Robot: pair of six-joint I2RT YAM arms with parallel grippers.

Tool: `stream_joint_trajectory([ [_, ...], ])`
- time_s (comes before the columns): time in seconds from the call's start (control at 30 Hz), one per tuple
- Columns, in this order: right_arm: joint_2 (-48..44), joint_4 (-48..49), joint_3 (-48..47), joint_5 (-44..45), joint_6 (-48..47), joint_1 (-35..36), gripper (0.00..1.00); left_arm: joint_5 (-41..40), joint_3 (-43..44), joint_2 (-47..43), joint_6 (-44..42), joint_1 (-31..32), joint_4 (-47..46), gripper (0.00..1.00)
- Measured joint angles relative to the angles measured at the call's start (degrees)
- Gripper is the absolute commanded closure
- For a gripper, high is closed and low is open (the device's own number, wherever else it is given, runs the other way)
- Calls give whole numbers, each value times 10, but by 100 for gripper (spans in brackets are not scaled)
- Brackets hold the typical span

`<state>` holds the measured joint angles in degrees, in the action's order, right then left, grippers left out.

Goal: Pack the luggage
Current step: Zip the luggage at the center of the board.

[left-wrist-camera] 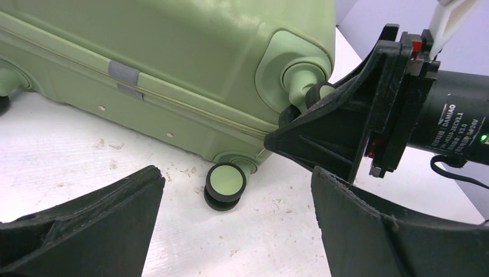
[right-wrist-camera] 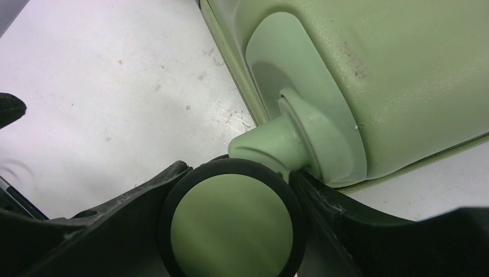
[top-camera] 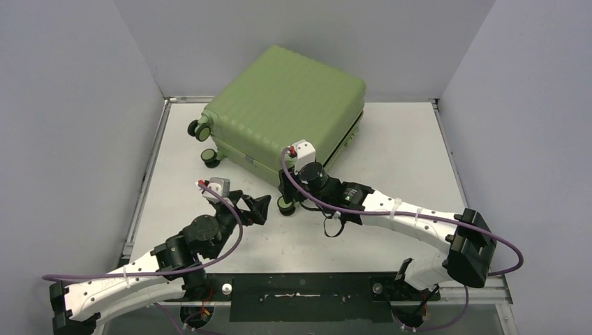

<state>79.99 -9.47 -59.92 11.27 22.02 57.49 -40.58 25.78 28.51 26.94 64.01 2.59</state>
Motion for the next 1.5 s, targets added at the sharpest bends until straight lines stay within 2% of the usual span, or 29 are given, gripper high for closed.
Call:
stream_joint_trajectory([
  [0.07, 3, 0, -2, 0, 1, 0, 48, -2, 7, 0, -6, 0, 7, 3],
  [0.13, 2, 0, -2, 0, 3, 0, 39, -6, 13, -1, -12, 0, 12, 3],
  [0.4, -32, -6, 4, -14, 19, 0, 17, -16, 22, -15, -40, 0, 20, 3],
  [0.5, -72, -10, 13, -3, 22, 4, 13, -18, 27, -15, -52, 0, 20, 3],
  [0.6, -122, 2, 22, 23, 20, 4, 13, -24, 34, -13, -68, 0, 21, 3],
  [0.7, -190, 23, 74, 46, 17, 9, 15, -36, 49, -9, -96, 0, 19, 3],
  [0.87, -305, 84, 243, 73, 7, 30, 22, -76, 63, 3, -162, -1, -13, 3],
  [0.97, -325, 119, 330, 91, 2, 42, 25, -99, 62, 14, -199, -4, -38, 3],
  [1.17, -256, 263, 423, 150, -6, 97, 32, -133, 18, 3, -249, -15, -93, 3],
  [1.33, -116, 432, 424, 225, -18, 143, 37, -149, 1, -18, -272, -19, -101, 3],
  [1.5, 15, 551, 394, 317, -18, 164, 41, -162, 1, -39, -281, -19, -106, 2],
])
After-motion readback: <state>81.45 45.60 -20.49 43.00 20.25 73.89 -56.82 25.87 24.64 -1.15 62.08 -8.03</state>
